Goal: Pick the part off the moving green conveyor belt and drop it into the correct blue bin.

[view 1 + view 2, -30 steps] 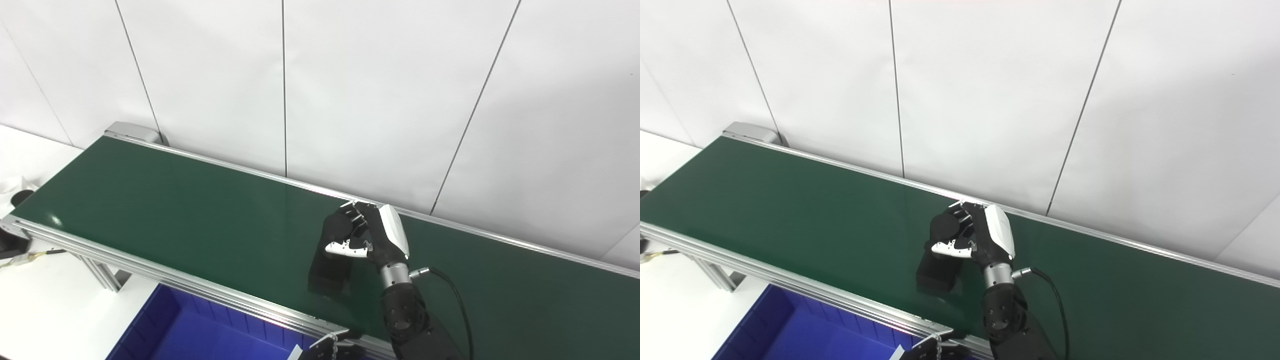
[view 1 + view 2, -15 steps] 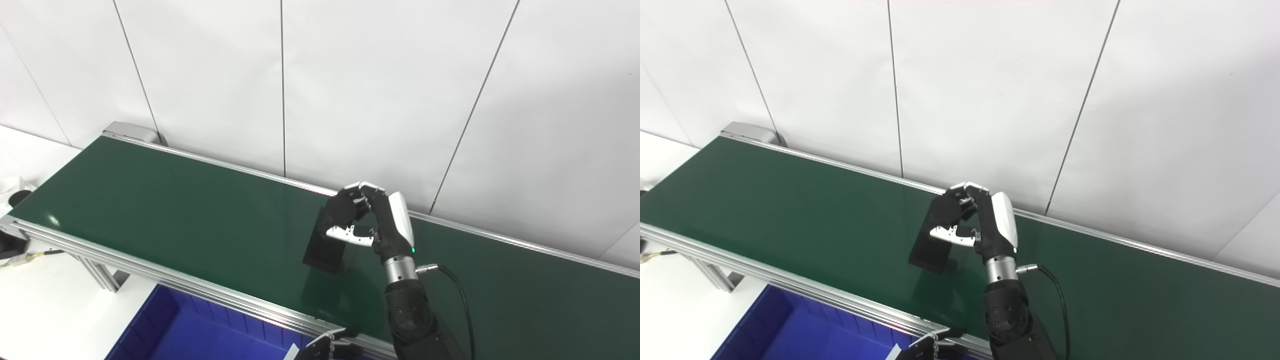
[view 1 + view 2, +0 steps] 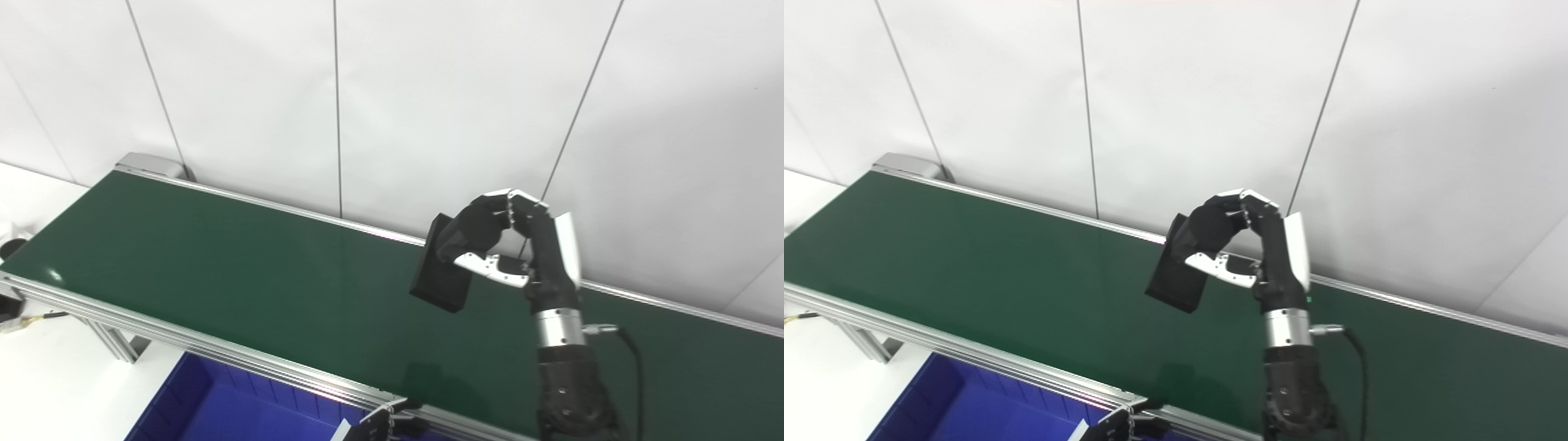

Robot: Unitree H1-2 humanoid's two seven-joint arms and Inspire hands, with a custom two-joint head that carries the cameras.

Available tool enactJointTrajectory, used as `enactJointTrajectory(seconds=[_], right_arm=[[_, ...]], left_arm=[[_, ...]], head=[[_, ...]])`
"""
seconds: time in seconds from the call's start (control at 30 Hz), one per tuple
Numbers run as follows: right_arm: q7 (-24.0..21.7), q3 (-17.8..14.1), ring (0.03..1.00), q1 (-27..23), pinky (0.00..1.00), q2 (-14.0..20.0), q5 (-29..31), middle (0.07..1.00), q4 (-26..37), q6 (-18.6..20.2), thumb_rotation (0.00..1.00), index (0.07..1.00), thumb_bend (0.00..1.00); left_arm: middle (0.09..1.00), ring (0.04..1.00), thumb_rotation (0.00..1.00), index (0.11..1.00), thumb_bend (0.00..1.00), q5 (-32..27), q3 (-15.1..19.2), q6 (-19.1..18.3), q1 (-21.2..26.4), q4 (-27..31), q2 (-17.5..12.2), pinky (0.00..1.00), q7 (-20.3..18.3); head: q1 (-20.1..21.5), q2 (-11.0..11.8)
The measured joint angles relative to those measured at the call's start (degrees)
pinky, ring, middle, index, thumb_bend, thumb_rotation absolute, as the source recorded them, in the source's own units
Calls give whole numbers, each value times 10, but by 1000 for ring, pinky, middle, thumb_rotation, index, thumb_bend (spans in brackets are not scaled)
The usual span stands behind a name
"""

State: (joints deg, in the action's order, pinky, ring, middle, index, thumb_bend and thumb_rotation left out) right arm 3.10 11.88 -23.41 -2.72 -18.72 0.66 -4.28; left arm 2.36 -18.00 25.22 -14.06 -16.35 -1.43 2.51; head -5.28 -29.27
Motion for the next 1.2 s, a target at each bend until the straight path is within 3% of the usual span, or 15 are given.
enactJointTrajectory(seconds=[0.2,0.33,0.37,0.4,0.47,0.5,0.53,0.63,0.67,0.73,0.8,0.87,0.93,0.97,1.2], right_arm=[[-26,-24,436,27,367,19,11,500,120,52,0,496,519],[-42,-44,442,48,393,37,17,499,199,86,0,491,519],[-45,-48,445,53,402,40,17,498,213,93,0,488,519],[-49,-52,446,59,398,43,17,499,229,105,0,486,519],[-54,-56,430,71,364,49,16,507,259,122,0,496,518],[-60,-58,429,78,361,53,15,507,276,128,0,497,518],[-62,-59,411,84,325,56,16,511,287,129,0,510,515],[-66,-66,404,108,315,58,20,512,320,135,0,520,514],[-66,-67,414,119,335,58,20,504,332,142,0,517,515],[-71,-67,425,142,356,57,19,498,353,151,0,510,516],[-76,-66,430,162,367,56,15,496,376,157,0,506,517],[-77,-66,437,179,382,55,12,495,399,169,0,501,517],[-78,-65,441,199,389,50,6,495,418,178,0,497,518],[-78,-64,447,208,394,47,2,497,423,181,0,490,518],[-73,-62,443,287,393,25,-6,500,437,194,0,489,518]], left_arm=[[756,732,698,835,848,-6,9,0,-8,21,0,646,-13],[767,745,736,851,840,-6,16,0,-16,39,0,664,-22],[770,748,746,855,833,-6,18,0,-18,42,0,668,-24],[778,755,753,862,820,-6,20,0,-20,46,0,680,-26],[788,765,775,874,800,-7,24,0,-27,61,-1,699,-32],[788,766,776,875,799,-7,26,0,-31,70,-2,700,-35],[792,769,779,878,790,-7,29,0,-35,78,-3,708,-37],[795,771,778,880,765,-13,37,0,-45,98,-7,711,-45],[797,771,784,881,754,-17,40,0,-48,106,-10,710,-48],[795,768,787,878,756,-19,43,0,-52,120,-17,706,-53],[792,765,784,875,761,-21,47,0,-53,126,-23,706,-61],[786,761,769,871,762,-32,52,0,-54,138,-25,703,-65],[782,757,760,869,763,-41,58,0,-54,146,-27,701,-73],[779,754,759,869,765,-47,60,-1,-55,153,-28,698,-76],[776,747,755,861,779,-69,73,-30,-56,193,-39,690,-94]], head=[[53,-29],[68,-40],[82,-60],[83,-61],[105,-93],[105,-93],[105,-93],[129,-125],[129,-125],[151,-150],[151,-150],[175,-177],[181,-182],[197,-195],[228,-216]])
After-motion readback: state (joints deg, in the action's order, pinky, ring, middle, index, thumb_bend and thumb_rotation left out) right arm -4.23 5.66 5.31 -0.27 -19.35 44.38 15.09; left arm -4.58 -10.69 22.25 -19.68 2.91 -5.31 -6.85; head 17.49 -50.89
